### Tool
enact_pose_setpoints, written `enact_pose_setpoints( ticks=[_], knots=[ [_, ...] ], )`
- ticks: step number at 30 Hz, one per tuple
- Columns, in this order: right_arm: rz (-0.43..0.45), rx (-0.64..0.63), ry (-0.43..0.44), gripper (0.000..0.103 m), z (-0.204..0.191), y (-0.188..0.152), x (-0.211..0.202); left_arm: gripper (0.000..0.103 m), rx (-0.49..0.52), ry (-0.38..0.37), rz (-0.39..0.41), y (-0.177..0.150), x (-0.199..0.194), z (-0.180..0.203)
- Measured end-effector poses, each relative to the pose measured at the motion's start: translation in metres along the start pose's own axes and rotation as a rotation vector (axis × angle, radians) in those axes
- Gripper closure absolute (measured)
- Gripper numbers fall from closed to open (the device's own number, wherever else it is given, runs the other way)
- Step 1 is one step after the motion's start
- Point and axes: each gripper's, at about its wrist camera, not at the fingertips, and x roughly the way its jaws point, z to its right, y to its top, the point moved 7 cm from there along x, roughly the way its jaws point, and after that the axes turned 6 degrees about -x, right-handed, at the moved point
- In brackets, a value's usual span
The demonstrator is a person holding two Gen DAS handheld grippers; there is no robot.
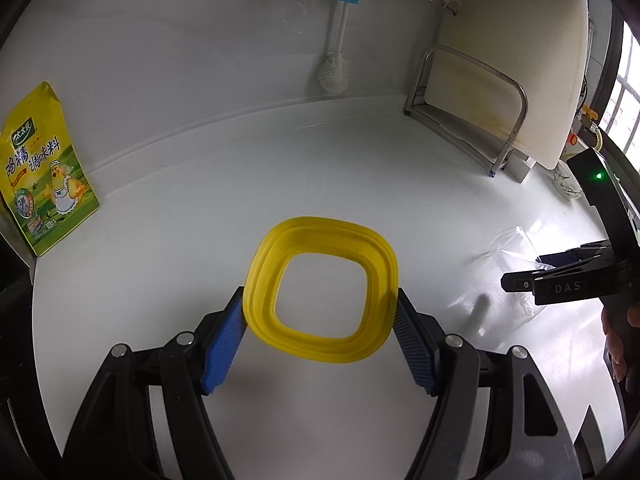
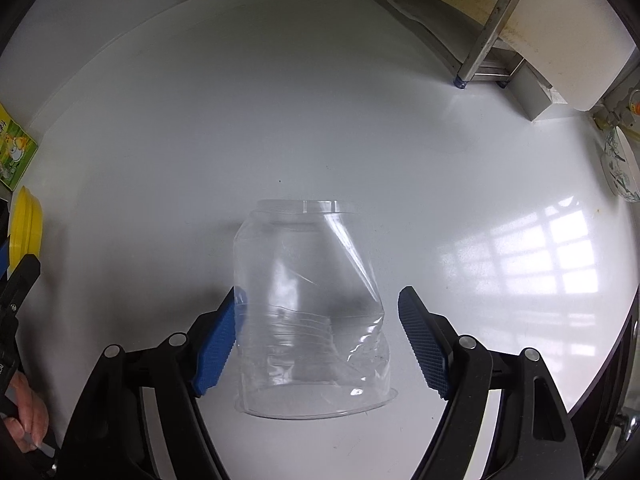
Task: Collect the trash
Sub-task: 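Grasp the clear plastic cup with the right tool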
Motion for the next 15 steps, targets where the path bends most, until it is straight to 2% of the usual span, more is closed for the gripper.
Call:
enact_pose_setpoints(
  ticks=[1,10,15],
  knots=[
    [-0.002,-0.007,-0.003,0.041,-0.001,0.000,0.000,0.034,0.000,-0.001,-0.001,0.001,0.000,0.000],
    [0.056,-0.035,-0.006,0.044,-0.006,-0.001,-0.012,0.034,0.010,-0.007,0.005,-0.002,-0.005,0.004],
    [0.079,-0.022,0.010,0.044,0.003,0.000,-0.021,0.034,0.017,-0.009,0.015,0.000,-0.012,0.009]
  ],
)
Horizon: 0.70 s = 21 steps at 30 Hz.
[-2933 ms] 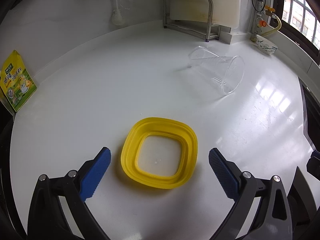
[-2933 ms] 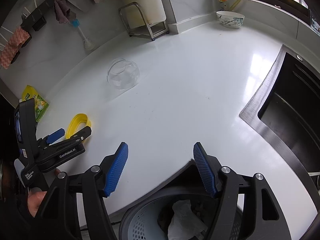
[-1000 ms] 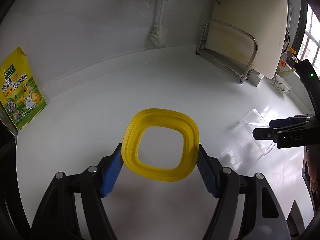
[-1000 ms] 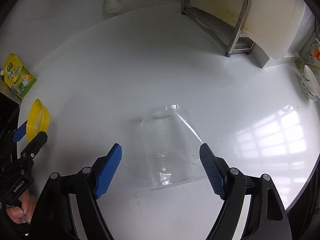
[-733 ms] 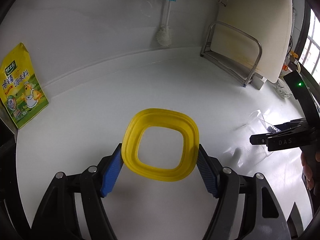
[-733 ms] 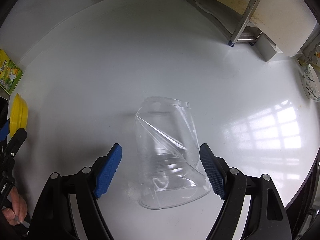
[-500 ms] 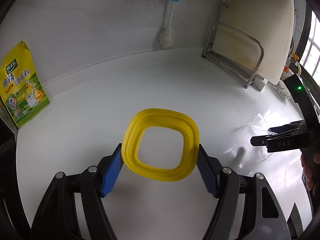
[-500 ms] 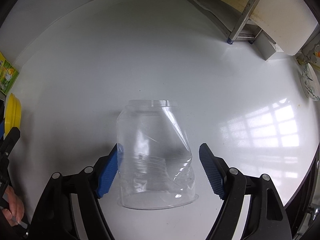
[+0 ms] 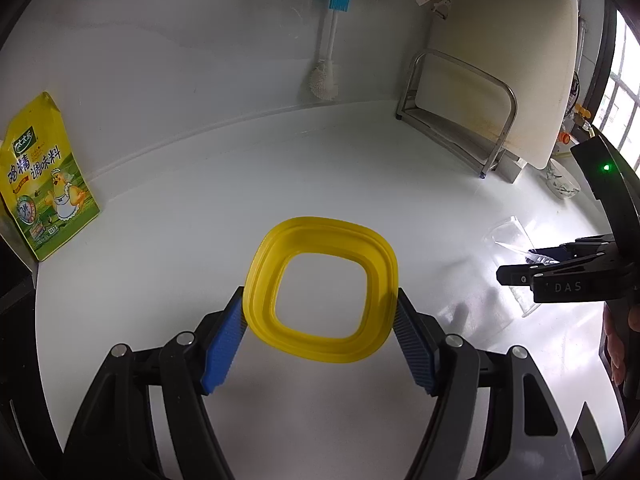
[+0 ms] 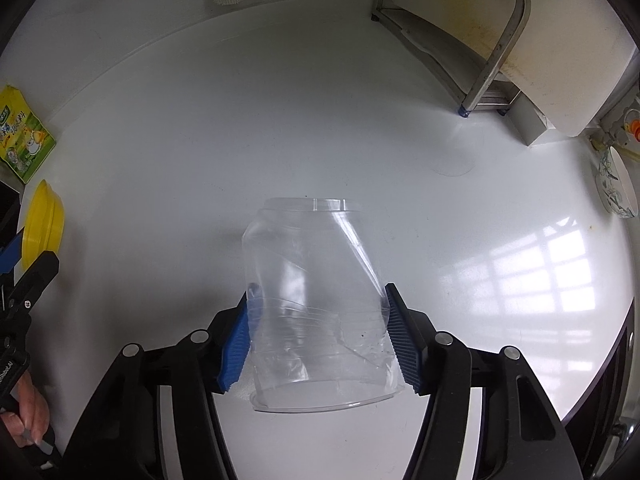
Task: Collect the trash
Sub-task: 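Grasp the clear plastic cup with the right tool, then carry the yellow lid and clear cup over the wastebasket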
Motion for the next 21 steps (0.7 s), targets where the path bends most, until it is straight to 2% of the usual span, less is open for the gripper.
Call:
enact_pose_setpoints(
  ticks=[10,21],
  knots=[
    [0.068,0.044,0.037,0.044,-0.008,-0.021,-0.035,0.034,0.028,-0.017,0.019,0.000,-0.026,0.016],
    [0.144,0.167,0.095,0.044,-0.014,-0.097,-0.081,0.034,0.074,-0.086,0.001,-0.025,-0.068,0.061]
  ],
)
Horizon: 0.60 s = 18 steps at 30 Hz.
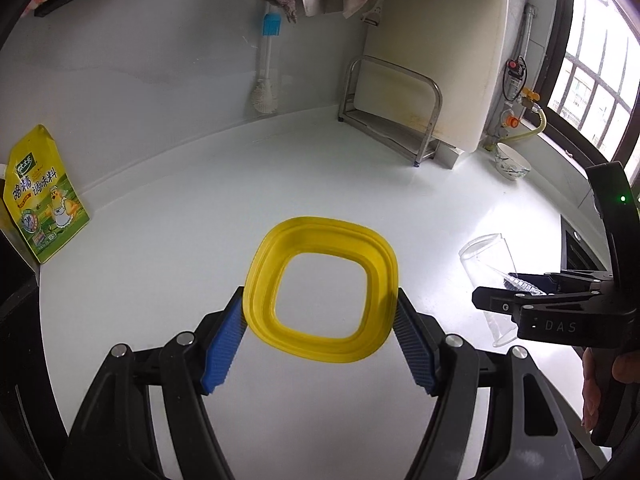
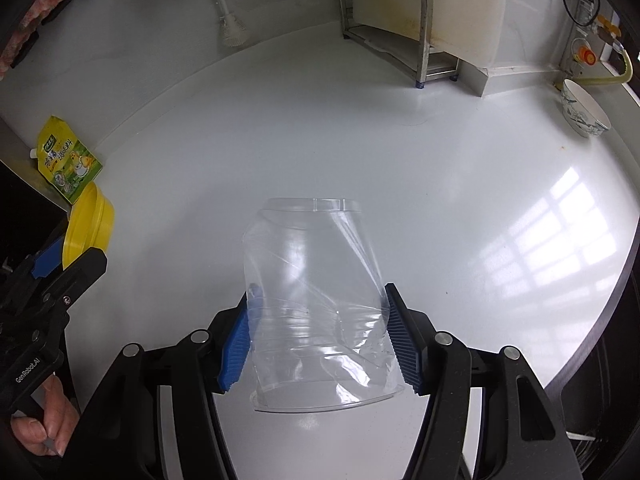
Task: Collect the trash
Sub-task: 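Carry the yellow lid and clear cup over the wastebasket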
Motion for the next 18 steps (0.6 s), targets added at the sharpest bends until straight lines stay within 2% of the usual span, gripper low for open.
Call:
enact_pose_setpoints(
  ticks=[10,18],
  knots=[
    [0.077,0.106,-0.016,0.044,0.032,-0.077,-0.064,0.034,0.084,-0.052,-0.002,-0.042,-0.048,0.068],
    [0.128,0.204,-0.036,0.044,0.060,-0.152,-0.112,0.034,0.138,-0.081,-0.030,-0.091,-0.078,0.122]
  ],
)
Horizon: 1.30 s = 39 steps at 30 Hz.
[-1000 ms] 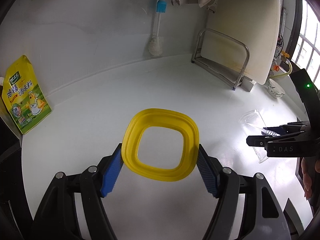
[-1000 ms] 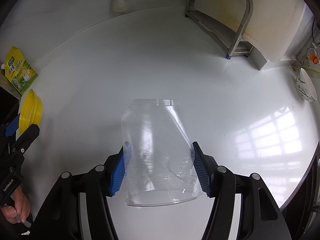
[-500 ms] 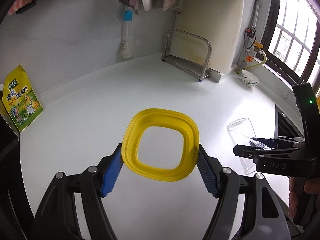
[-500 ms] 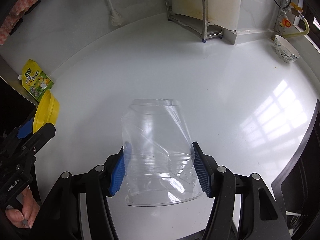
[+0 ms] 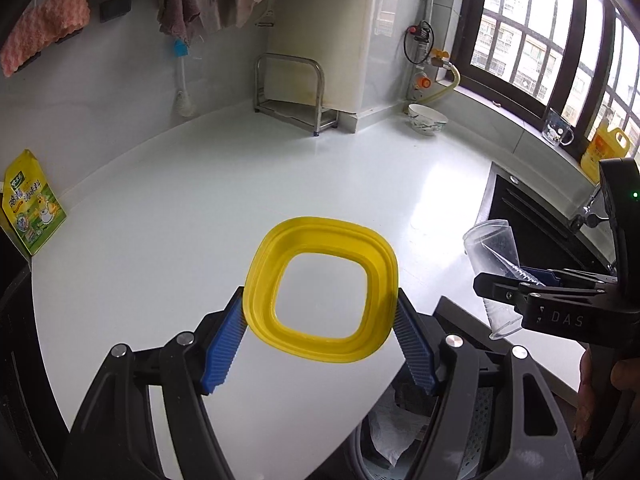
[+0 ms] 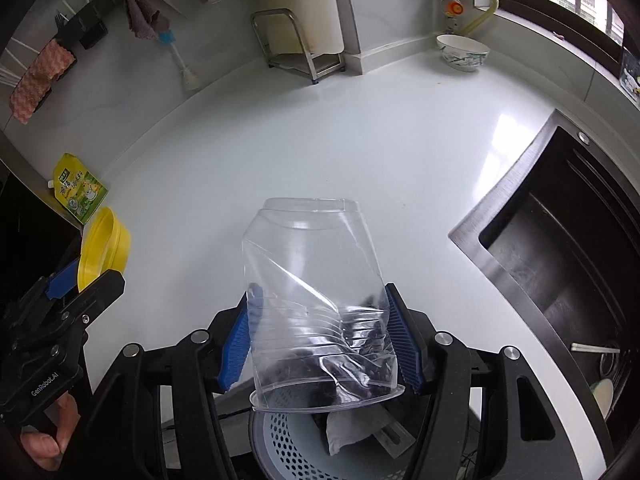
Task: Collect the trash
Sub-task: 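Carry the yellow lid and clear cup over the wastebasket, then open both tools to drop lid and cup into the wastebasket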
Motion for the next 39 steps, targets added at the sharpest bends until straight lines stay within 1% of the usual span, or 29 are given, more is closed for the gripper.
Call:
enact_pose_setpoints(
  ticks=[6,9,18,21,27,31,39],
  knots=[
    [-0.007,0.054,0.016,0.044,0.024,-0.045,-0.020,0.034,0.033,-0.014,-0.020,-0.029,-0.012,0.038],
    [-0.009,0.048,0.004,0.044,0.031,-0.065,-0.027,0.034,0.039,-0.021,-0.034,-0.044,-0.014,0.054],
    [-0.016,0.043,0.014,0.044,0.049,-0.112,-0.035,0.034,0.070,-0.016,-0.077,-0.085,-0.019,0.084],
    [-0.021,0.048,0.023,0.044,0.054,-0.126,-0.034,0.034,0.076,-0.012,-0.100,-0.098,-0.017,0.092],
    [-0.064,0.054,0.029,0.044,0.062,-0.153,-0.024,0.034,0.083,-0.003,-0.133,-0.118,-0.009,0.100],
    [-0.086,0.057,0.035,0.044,0.065,-0.164,-0.018,0.034,0.081,0.002,-0.162,-0.131,0.000,0.102],
    [-0.115,0.073,0.049,0.043,0.066,-0.177,0.000,0.034,0.078,0.023,-0.193,-0.145,0.013,0.104]
  ],
)
